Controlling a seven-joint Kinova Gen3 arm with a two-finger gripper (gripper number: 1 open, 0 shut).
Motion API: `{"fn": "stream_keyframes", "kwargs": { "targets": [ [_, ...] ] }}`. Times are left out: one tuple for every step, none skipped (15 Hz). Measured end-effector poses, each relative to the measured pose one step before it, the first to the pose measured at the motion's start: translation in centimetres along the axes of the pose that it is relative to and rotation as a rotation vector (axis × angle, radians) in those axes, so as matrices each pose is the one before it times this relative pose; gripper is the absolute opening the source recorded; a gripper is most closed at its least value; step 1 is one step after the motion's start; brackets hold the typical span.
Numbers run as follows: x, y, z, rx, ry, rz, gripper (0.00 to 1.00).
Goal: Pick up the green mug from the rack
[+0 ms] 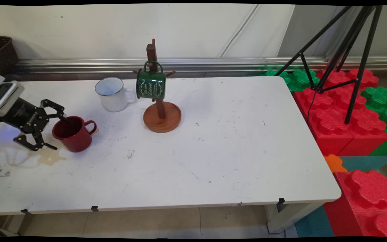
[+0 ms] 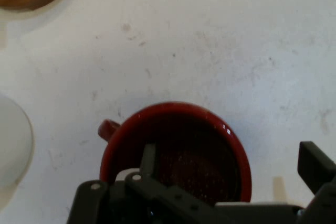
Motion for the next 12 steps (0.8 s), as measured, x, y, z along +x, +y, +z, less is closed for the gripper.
{"fn": "stream_keyframes", "kwargs": {
  "targets": [
    [0.143, 0.022, -0.555, 0.00306, 0.0155, -0.01634, 1.0],
    [0.13, 0.007, -0.42, 0.00226, 0.0133, -0.01451, 1.0],
    [0.166, -0.011, -0.424, 0.00227, 0.01511, -0.01514, 1.0],
    [0.128, -0.018, -0.287, 0.00155, 0.01145, -0.01061, 1.0],
    [0.18, -0.015, -0.423, 0.00225, 0.01653, -0.01623, 1.0],
    [0.162, -0.034, -0.324, 0.00139, 0.01424, -0.01288, 1.0],
    [0.169, -0.073, -0.303, 0.00139, 0.01487, -0.0132, 1.0],
    [0.134, -0.044, -0.24, 0.00098, 0.01249, -0.01101, 1.0],
    [0.237, -0.079, -0.407, 0.00189, 0.02226, -0.01969, 1.0],
    [0.235, -0.056, -0.343, 0.0008, 0.02123, -0.01684, 1.0],
    [0.286, -0.073, -0.356, 0.00049, 0.0247, -0.01884, 1.0],
    [0.305, -0.085, -0.321, 0.00021, 0.02523, -0.01808, 1.0]
  ]
}}
